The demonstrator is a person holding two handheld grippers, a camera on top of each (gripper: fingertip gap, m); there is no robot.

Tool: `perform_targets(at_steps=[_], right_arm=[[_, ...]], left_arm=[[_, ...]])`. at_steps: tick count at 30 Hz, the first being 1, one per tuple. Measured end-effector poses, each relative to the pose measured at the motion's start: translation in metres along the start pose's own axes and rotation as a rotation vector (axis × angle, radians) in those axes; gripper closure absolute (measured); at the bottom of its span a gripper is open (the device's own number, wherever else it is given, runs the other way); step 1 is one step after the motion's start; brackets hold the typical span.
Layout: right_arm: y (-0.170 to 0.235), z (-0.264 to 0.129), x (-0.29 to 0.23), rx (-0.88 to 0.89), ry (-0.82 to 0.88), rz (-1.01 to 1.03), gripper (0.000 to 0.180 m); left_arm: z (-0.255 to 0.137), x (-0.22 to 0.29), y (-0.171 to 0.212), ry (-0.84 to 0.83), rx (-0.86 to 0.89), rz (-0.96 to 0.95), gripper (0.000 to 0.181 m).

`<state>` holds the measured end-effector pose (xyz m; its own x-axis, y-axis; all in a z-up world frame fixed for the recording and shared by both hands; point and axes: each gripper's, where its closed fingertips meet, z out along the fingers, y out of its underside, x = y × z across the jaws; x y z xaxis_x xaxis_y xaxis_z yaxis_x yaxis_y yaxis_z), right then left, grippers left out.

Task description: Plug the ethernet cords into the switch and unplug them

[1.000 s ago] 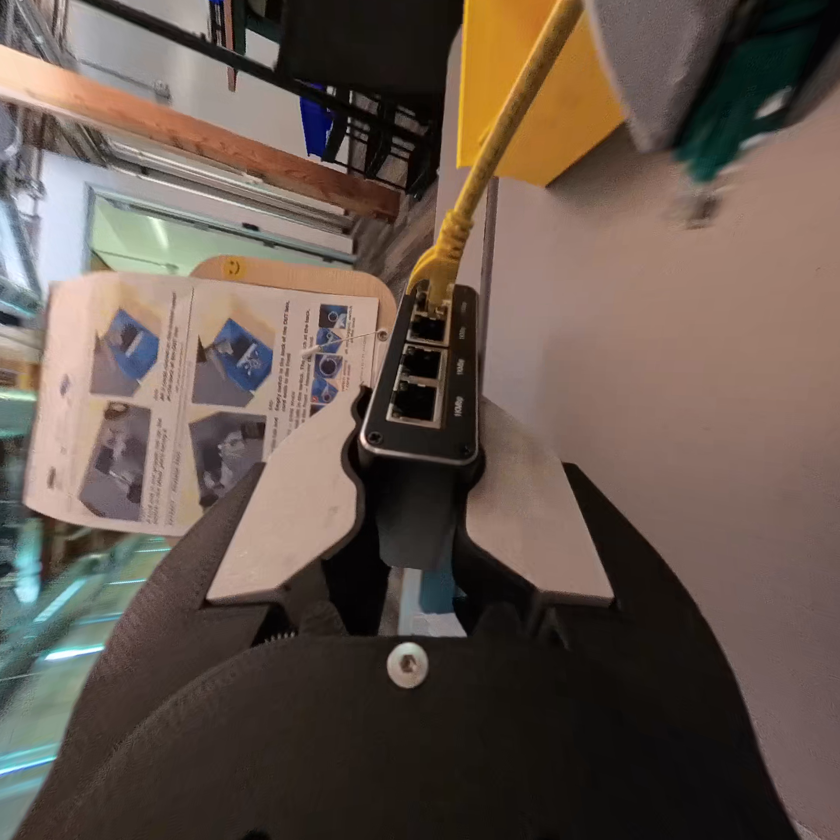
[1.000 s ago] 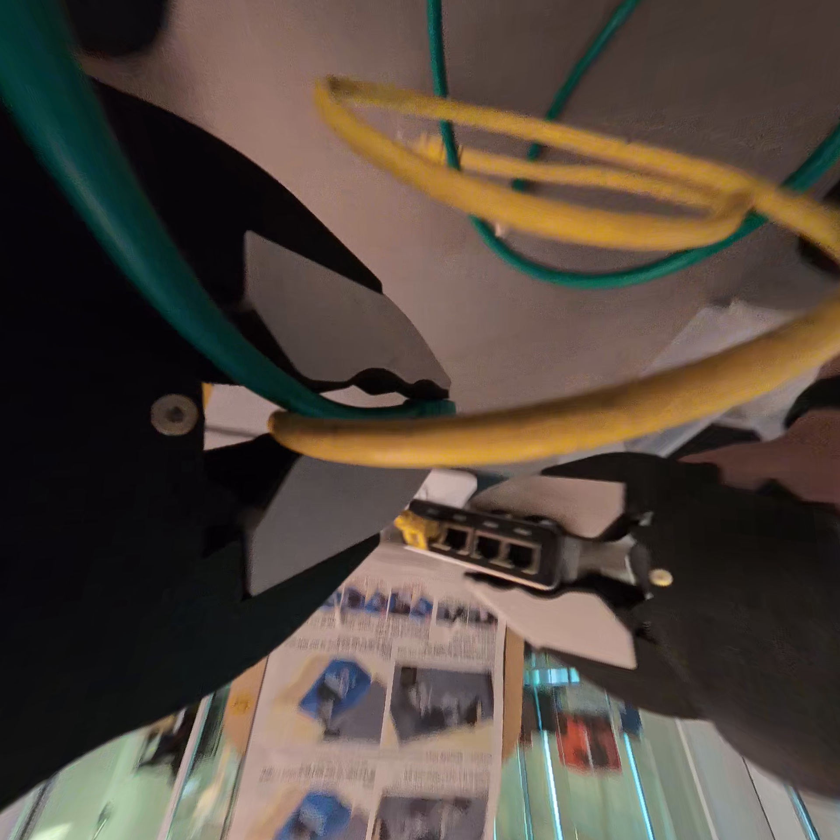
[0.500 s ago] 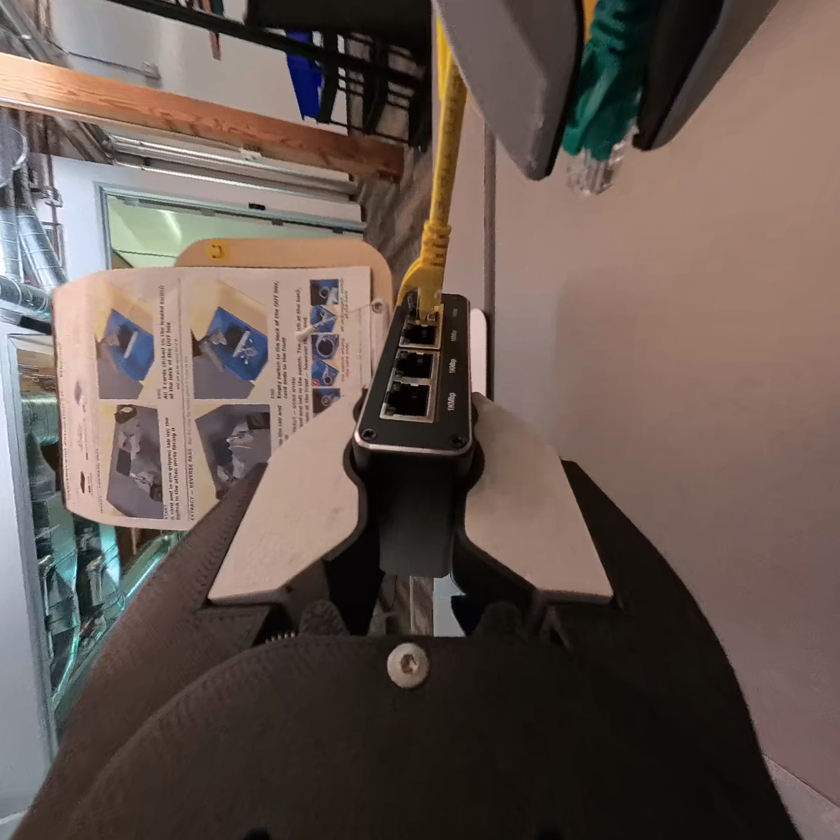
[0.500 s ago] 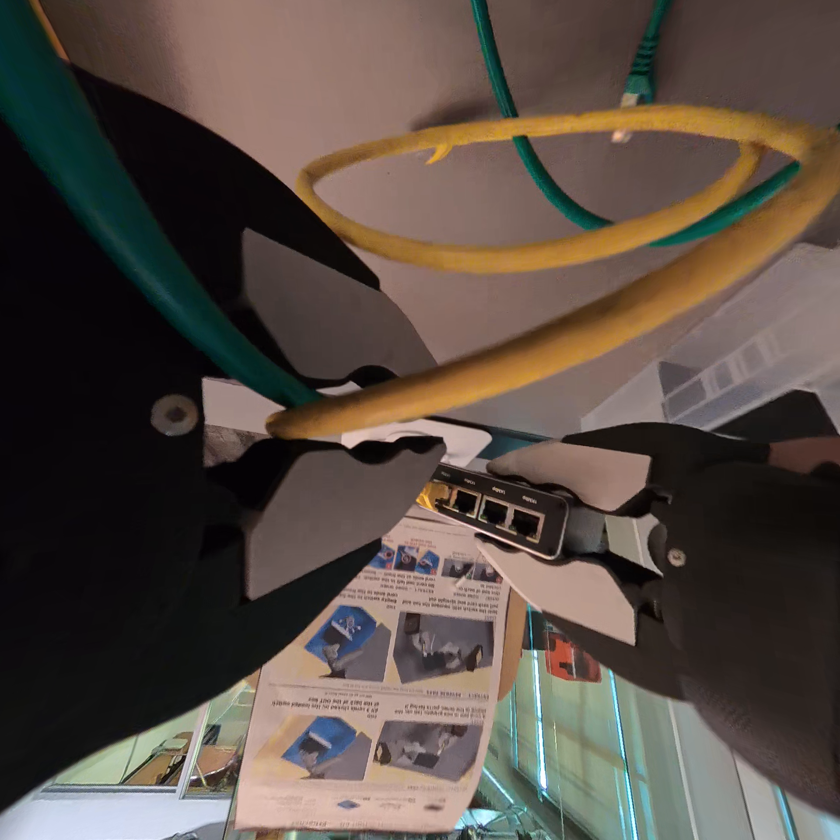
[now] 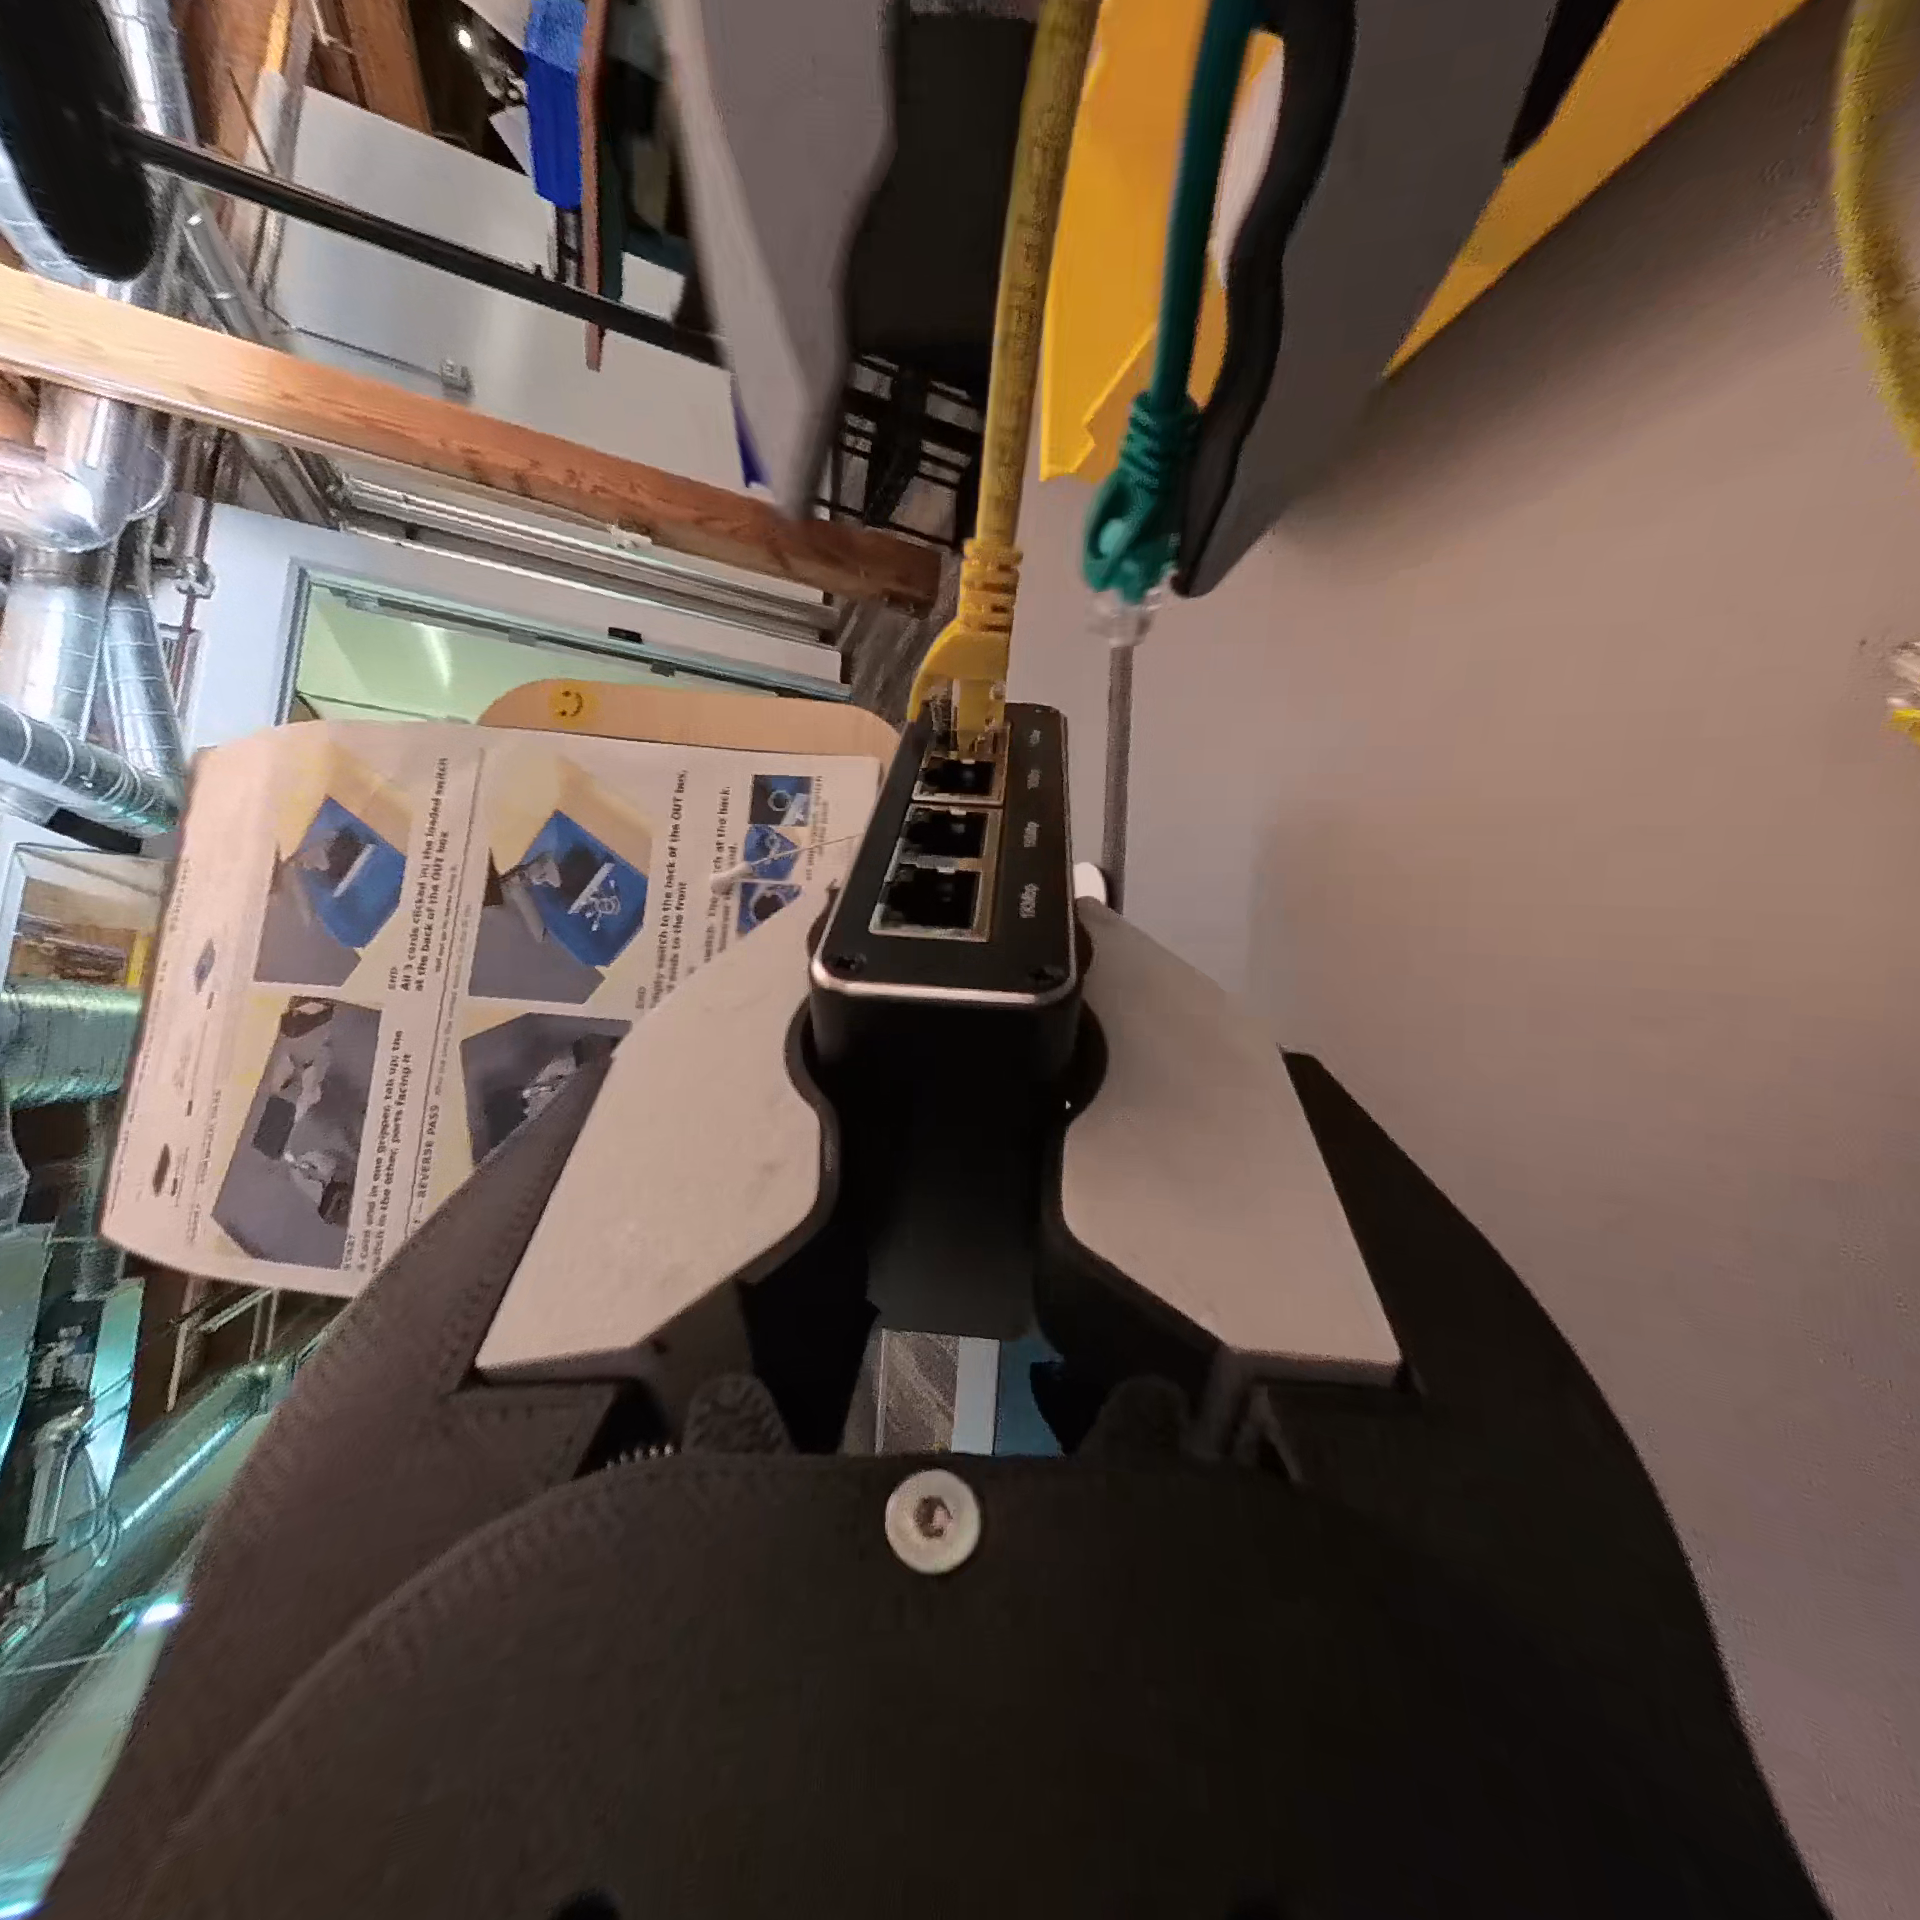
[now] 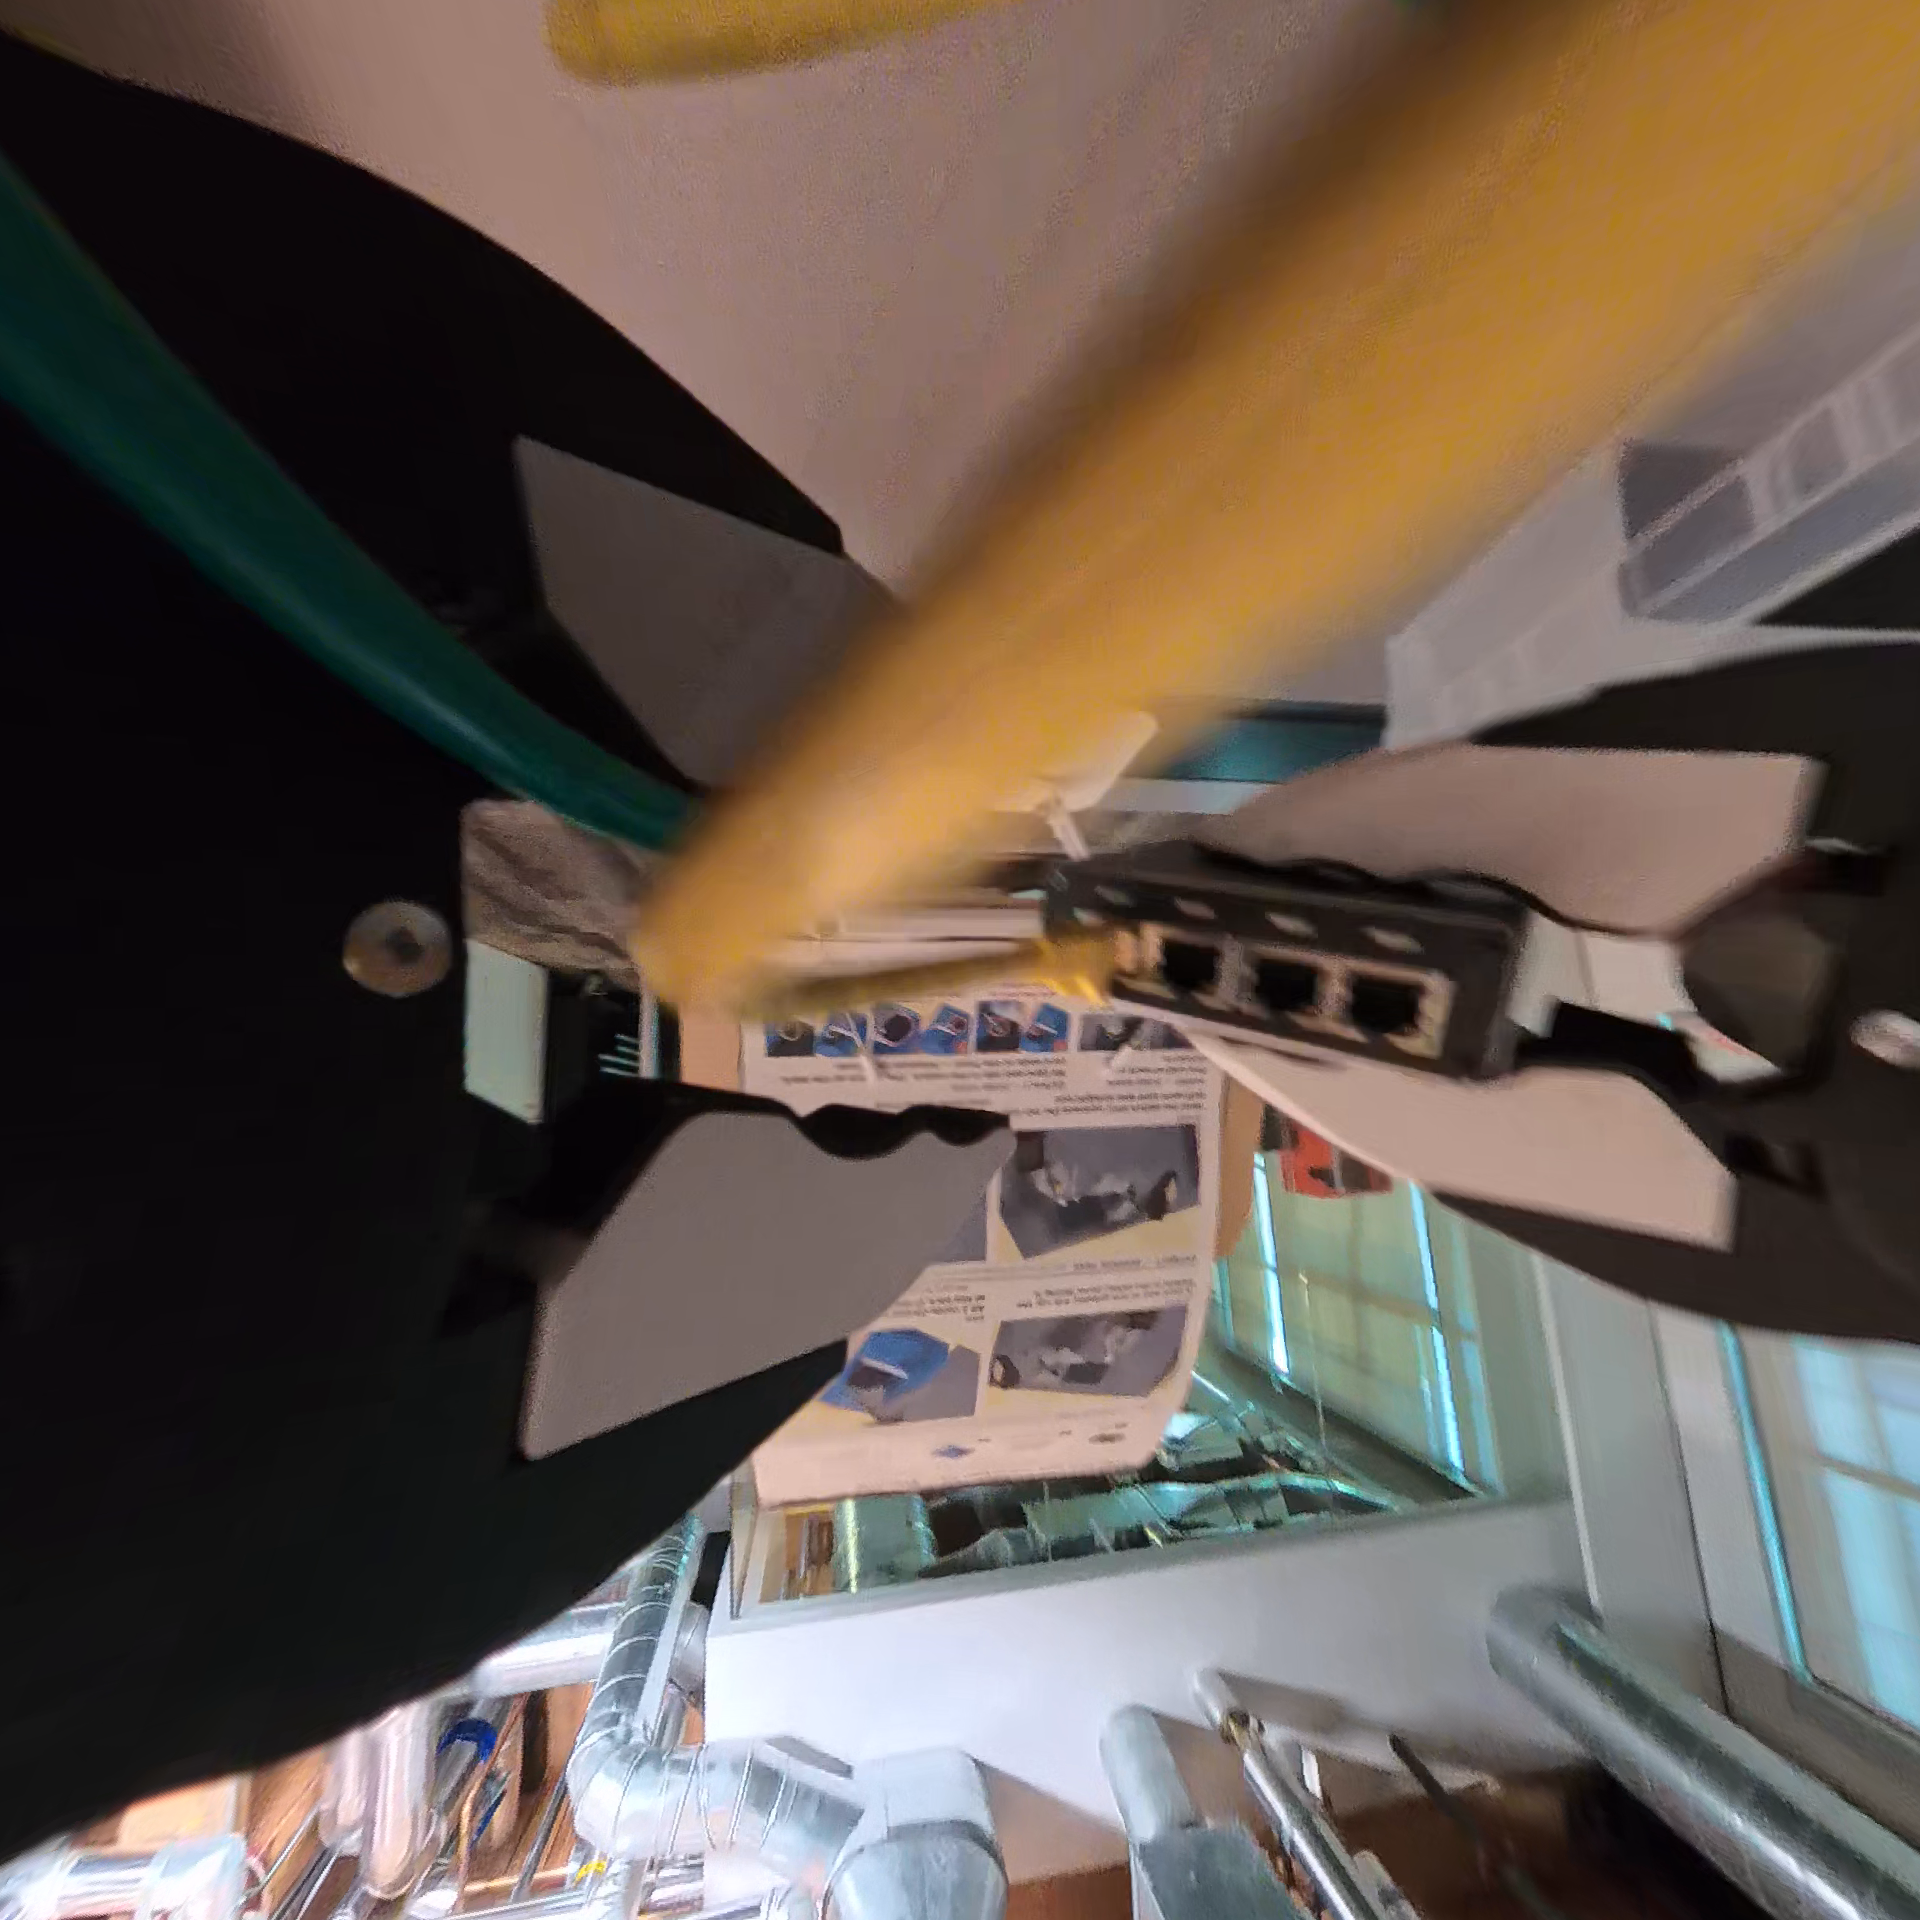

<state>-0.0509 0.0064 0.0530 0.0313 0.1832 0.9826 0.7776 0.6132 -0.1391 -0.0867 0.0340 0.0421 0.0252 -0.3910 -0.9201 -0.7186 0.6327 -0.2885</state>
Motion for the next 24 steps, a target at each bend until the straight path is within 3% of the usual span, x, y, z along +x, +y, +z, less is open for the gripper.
perform_targets(at_steps=[9,12,15,16,17,19,24], right_arm=[[0.045,0.019,-0.034,-0.118,-0.119,0.062,0.117],[0.079,0.019,-0.067,-0.265,-0.301,0.148,0.117],[0.108,-0.003,-0.095,-0.472,-0.518,0.193,0.12],[0.109,-0.024,-0.112,-0.542,-0.676,0.295,0.131],[0.11,-0.042,-0.121,-0.617,-0.781,0.385,0.127],[0.112,-0.057,-0.115,-0.672,-0.788,0.444,0.125],[0.09,-0.081,-0.107,-0.588,-0.852,0.574,0.122]], left_arm=[[-0.033,-0.045,0.033,-0.149,-0.048,-0.043,0.144],[-0.041,-0.053,0.036,-0.165,-0.033,-0.069,0.144],[-0.046,-0.057,0.038,-0.172,-0.038,-0.074,0.144],[-0.046,-0.057,0.04,-0.172,-0.043,-0.074,0.144],[-0.047,-0.058,0.041,-0.172,-0.046,-0.074,0.144],[-0.048,-0.058,0.043,-0.17,-0.049,-0.078,0.144],[-0.05,-0.059,0.044,-0.164,-0.046,-0.085,0.144]])
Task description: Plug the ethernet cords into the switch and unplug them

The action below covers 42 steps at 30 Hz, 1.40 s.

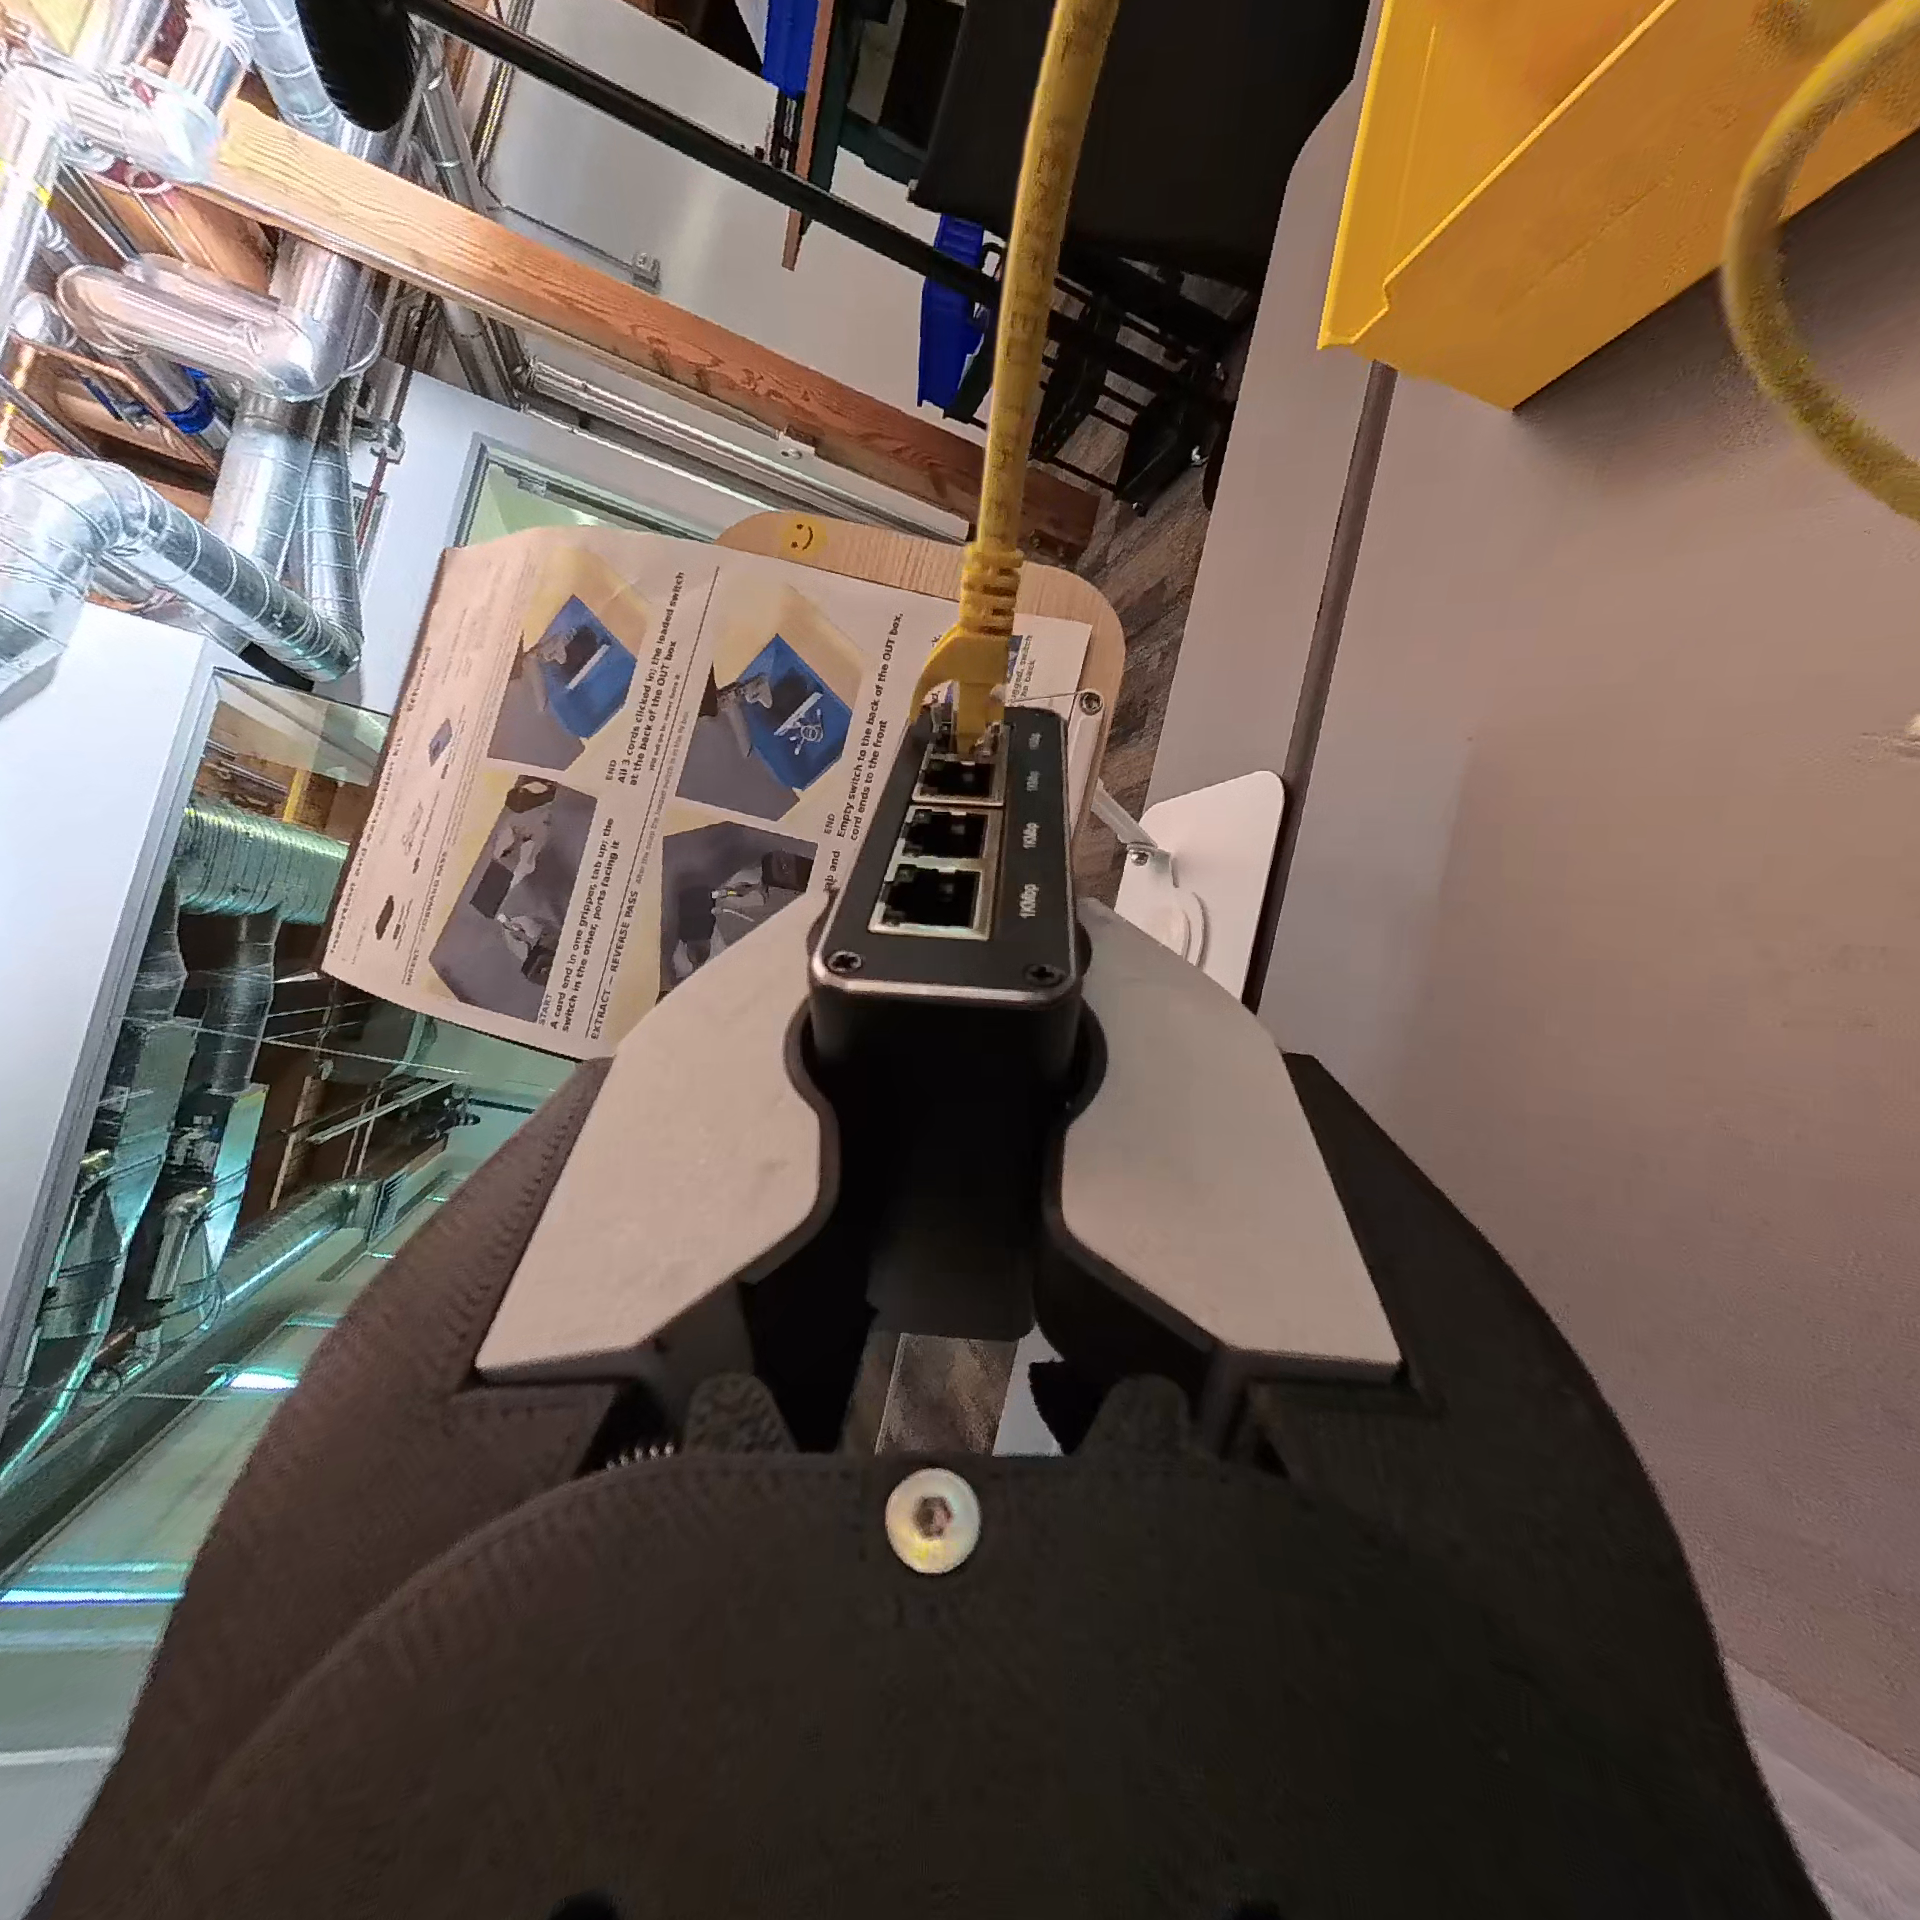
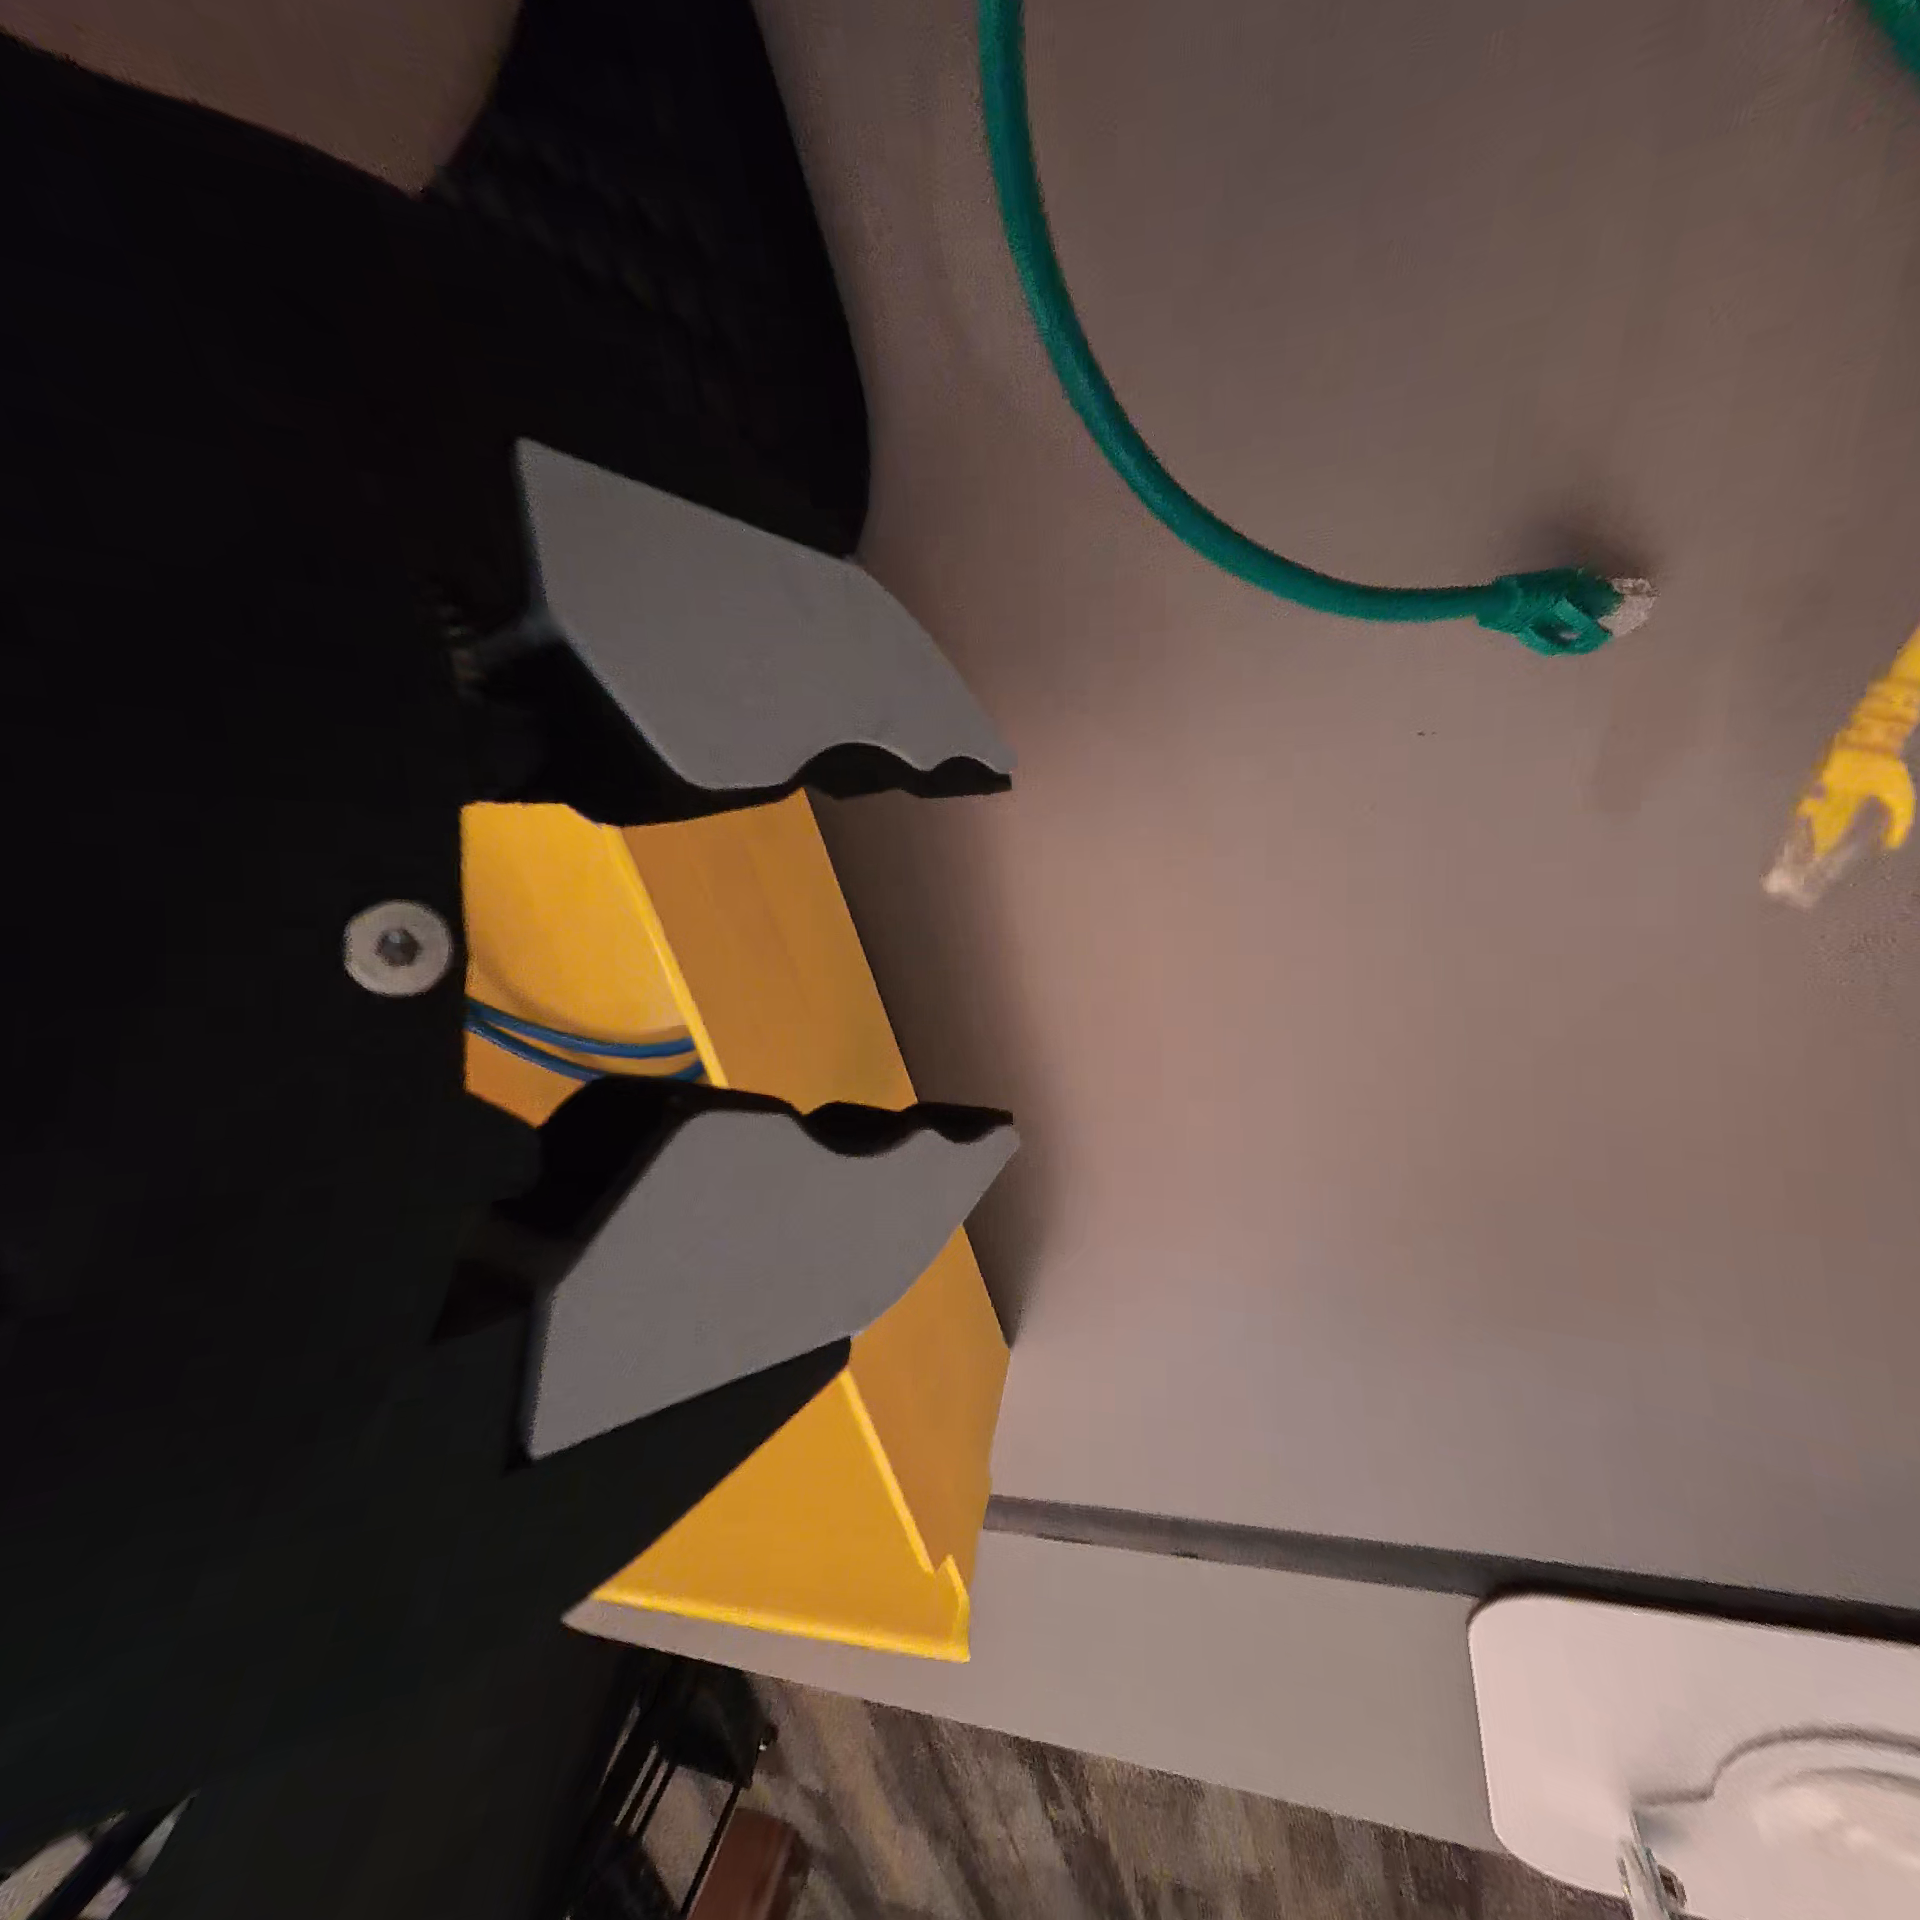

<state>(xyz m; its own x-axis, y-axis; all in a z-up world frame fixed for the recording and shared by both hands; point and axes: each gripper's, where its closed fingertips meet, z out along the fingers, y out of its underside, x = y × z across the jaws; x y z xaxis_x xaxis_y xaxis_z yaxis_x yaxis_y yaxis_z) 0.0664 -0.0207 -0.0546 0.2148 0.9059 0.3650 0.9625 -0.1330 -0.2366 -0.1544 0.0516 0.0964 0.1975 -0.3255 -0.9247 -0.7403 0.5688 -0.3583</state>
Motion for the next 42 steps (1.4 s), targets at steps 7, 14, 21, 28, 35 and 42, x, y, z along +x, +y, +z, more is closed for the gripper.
perform_targets(at_steps=[7,14,21,28,35,42], right_arm=[[-0.054,-0.071,0.039,0.405,0.343,-0.087,0.121],[-0.134,-0.112,0.03,0.743,0.607,-0.306,0.133],[-0.16,-0.095,0.018,0.744,0.701,-0.466,0.161],[-0.16,-0.093,0.017,0.698,0.745,-0.509,0.166],[-0.16,-0.096,0.017,0.682,0.768,-0.525,0.166],[-0.159,-0.096,0.017,0.675,0.772,-0.523,0.164]], left_arm=[[0.009,0.022,-0.022,0.071,0.064,0.015,0.144],[0.016,0.052,-0.058,0.145,0.143,0.054,0.144],[0.016,0.063,-0.071,0.165,0.161,0.092,0.144],[0.016,0.068,-0.073,0.185,0.163,0.107,0.145],[0.014,0.067,-0.077,0.182,0.182,0.096,0.145],[0.013,0.067,-0.078,0.183,0.189,0.095,0.145]])
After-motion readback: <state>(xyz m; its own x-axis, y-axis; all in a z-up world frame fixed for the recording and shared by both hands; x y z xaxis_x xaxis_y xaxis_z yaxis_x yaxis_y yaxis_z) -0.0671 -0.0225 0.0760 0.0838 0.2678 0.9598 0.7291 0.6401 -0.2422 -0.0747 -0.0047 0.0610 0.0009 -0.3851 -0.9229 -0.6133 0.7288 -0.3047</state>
